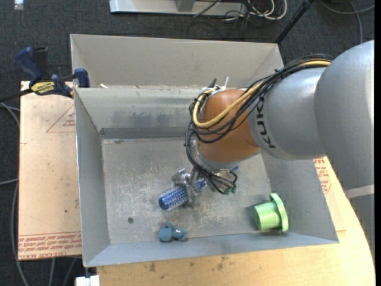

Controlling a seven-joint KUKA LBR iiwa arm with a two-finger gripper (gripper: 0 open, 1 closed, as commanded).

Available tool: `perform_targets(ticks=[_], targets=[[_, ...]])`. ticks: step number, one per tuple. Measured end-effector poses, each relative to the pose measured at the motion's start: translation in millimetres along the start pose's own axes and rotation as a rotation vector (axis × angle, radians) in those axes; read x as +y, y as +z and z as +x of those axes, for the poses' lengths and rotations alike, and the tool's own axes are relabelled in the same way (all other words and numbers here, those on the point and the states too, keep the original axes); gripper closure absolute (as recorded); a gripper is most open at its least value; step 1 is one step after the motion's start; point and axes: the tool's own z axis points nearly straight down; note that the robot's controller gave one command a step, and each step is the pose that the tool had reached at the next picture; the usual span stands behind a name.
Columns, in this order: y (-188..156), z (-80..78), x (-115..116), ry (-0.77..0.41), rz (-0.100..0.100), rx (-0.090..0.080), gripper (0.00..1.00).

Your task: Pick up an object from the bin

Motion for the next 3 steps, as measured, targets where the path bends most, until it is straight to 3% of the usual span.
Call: perform_targets(ticks=[1, 3], targets=[[-69.3, -2.1, 0.2, 0.001, 0.01, -0.005, 1.0], [-122.1, -4.3, 1.8, 0.005, 0.009, -0.001, 1.0]])
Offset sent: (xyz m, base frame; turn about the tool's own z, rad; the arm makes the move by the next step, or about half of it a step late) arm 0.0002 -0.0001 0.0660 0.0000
